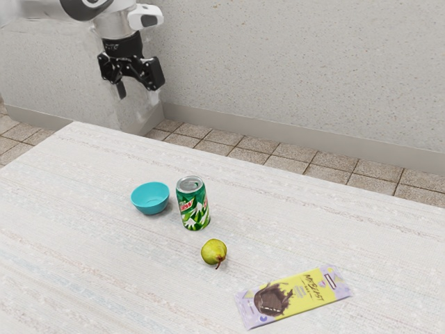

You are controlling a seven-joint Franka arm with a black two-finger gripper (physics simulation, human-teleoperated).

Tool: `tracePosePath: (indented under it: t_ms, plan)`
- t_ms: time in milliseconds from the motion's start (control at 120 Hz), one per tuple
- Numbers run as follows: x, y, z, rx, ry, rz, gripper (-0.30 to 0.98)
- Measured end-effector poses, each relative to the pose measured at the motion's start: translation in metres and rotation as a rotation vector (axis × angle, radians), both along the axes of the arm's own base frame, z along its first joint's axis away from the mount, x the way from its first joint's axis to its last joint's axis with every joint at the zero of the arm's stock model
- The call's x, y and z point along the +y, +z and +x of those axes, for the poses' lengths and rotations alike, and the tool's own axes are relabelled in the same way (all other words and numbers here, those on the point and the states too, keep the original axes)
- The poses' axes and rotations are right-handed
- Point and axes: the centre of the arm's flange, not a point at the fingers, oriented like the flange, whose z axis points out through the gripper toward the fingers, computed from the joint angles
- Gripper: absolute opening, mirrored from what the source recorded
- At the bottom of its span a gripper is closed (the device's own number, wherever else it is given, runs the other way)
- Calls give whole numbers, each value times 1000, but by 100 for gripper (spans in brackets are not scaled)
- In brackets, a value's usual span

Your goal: Place the pear in the bowl.

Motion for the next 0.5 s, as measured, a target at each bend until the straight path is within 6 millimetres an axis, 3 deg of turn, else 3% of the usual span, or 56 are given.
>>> tracePosePath:
  t_ms: [92,250,333,417,500]
  plan:
    - [-20,2,9,-1,-26,3,68]
    - [-21,2,9,10,-15,-1,69]
    - [-32,1,9,14,18,-29,69]
    - [-60,-4,9,28,53,-51,69]
    - [-89,-30,16,77,83,-53,69]
